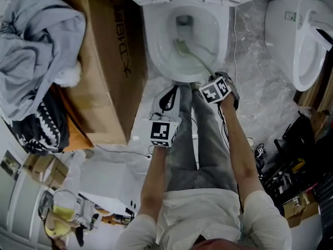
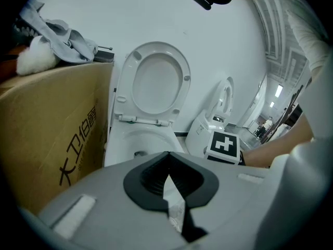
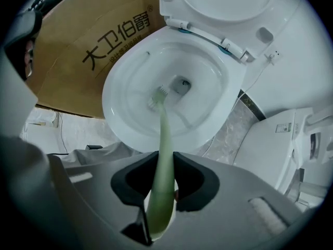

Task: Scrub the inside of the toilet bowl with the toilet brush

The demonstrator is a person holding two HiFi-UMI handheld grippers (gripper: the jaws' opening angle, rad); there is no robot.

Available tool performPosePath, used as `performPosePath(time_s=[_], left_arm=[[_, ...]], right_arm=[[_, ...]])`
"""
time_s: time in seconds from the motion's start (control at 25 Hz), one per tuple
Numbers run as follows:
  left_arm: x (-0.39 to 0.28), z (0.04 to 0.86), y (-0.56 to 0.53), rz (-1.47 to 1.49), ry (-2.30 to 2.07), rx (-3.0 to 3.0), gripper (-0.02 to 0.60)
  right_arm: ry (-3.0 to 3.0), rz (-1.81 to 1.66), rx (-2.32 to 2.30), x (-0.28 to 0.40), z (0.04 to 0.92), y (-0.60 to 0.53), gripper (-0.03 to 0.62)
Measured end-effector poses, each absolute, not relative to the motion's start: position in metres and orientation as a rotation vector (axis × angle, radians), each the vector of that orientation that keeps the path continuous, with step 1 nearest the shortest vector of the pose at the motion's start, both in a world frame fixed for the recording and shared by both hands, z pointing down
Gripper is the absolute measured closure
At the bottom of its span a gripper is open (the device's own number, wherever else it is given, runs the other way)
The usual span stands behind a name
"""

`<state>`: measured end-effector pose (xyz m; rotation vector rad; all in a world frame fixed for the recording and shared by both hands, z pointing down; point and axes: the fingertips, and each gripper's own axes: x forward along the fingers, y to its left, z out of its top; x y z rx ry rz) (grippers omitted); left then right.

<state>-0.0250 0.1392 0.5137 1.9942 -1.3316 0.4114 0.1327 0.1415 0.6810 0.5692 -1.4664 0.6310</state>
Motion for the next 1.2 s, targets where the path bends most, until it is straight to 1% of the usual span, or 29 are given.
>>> performPosePath(time_s=[0.2, 0.56, 1.2], left_arm=[[-0.023, 0.518, 0.133, 0.412, -1.310, 2.008, 0.561], [-0.025, 0.524, 0.118, 0.431, -1.278, 2.028, 0.561], [-0.042, 0.540, 0.086, 0.452, -1.242, 2.036, 0.561]], right_arm=[[-1.446, 0.620, 0.574, 0.139, 0.675, 0.144, 0.508], [-1.390, 0.750, 0.648, 0.145, 0.674, 0.163, 0.510], [-1.329, 0.794, 0.700, 0.122, 0.717, 0.105, 0.513]])
